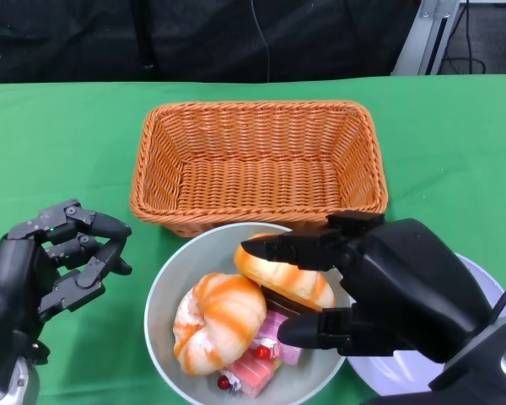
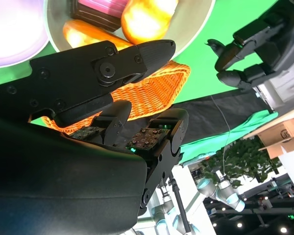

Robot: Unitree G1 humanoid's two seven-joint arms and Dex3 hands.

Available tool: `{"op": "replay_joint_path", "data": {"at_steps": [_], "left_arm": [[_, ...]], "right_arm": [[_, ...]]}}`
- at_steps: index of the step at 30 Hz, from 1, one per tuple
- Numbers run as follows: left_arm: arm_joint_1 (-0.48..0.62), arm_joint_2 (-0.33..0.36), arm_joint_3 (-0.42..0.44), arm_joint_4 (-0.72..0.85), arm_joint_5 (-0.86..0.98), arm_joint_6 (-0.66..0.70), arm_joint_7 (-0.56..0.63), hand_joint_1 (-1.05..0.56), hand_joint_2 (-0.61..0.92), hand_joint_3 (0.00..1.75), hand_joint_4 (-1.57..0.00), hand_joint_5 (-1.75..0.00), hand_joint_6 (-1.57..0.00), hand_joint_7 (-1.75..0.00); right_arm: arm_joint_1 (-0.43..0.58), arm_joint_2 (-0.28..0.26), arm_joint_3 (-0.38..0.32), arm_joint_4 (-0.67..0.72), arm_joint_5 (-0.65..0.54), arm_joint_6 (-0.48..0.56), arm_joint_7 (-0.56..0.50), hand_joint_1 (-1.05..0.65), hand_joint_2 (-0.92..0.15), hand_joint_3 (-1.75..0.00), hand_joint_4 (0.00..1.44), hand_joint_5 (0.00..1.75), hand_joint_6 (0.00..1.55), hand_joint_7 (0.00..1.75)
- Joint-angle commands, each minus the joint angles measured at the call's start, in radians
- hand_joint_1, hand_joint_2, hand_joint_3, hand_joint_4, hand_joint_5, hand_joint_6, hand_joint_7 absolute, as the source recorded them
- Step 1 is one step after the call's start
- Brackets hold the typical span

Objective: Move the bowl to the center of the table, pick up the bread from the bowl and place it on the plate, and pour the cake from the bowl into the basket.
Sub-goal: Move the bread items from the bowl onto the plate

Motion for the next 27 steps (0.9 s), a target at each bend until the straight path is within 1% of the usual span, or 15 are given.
{"op": "replay_joint_path", "data": {"at_steps": [1,8,14,17,21,23,25,27], "left_arm": [[-0.004,0.016,0.003,0.004,0.008,-0.019,0.018,-0.21,0.74,0.55,-0.95,-1.17,-0.99,-0.92],[0.002,0.016,-0.004,0.002,0.016,-0.027,0.025,-0.21,0.75,0.54,-0.93,-1.18,-0.99,-0.91],[0.004,0.015,-0.003,0.003,0.014,-0.024,0.025,-0.20,0.75,0.54,-0.91,-1.19,-0.98,-0.91],[0.004,0.017,-0.002,0.008,0.014,-0.032,0.023,-0.21,0.75,0.54,-0.91,-1.19,-0.98,-0.91],[0.003,0.020,-0.002,0.016,0.018,-0.037,0.024,-0.22,0.76,0.52,-0.91,-1.19,-0.98,-0.91],[0.001,0.020,-0.001,0.025,0.016,-0.044,0.022,-0.21,0.76,0.51,-0.91,-1.19,-0.98,-0.91],[0.000,0.020,-0.001,0.032,0.015,-0.048,0.021,-0.21,0.76,0.51,-0.91,-1.19,-0.98,-0.90],[-0.003,0.017,0.000,0.039,0.012,-0.053,0.021,-0.20,0.76,0.50,-0.91,-1.19,-0.98,-0.90]], "right_arm": [[0.006,0.006,0.002,0.014,-0.011,-0.013,0.001,-0.75,-0.92,-0.03,0.80,0.43,0.65,0.00],[-0.001,0.004,0.011,0.050,-0.024,-0.038,-0.004,-0.75,-0.92,-0.03,0.78,0.43,0.64,0.00],[-0.010,0.019,0.023,0.099,-0.075,-0.063,-0.035,-0.76,-0.91,-0.01,0.78,0.45,0.63,0.00],[-0.013,0.022,0.023,0.118,-0.101,-0.084,-0.062,-0.76,-0.92,-0.01,0.74,0.53,0.63,0.00],[-0.011,0.026,0.023,0.129,-0.148,-0.100,-0.080,-0.77,-0.92,-0.02,0.72,0.55,0.62,0.00],[-0.010,0.023,0.031,0.154,-0.217,-0.131,-0.154,-0.77,-0.91,-0.01,0.74,0.55,0.63,0.01],[-0.008,0.024,0.035,0.176,-0.260,-0.152,-0.203,-0.78,-0.90,-0.01,0.75,0.55,0.64,0.01],[-0.007,0.026,0.035,0.193,-0.284,-0.163,-0.226,-0.78,-0.90,0.00,0.75,0.58,0.65,0.01]]}}
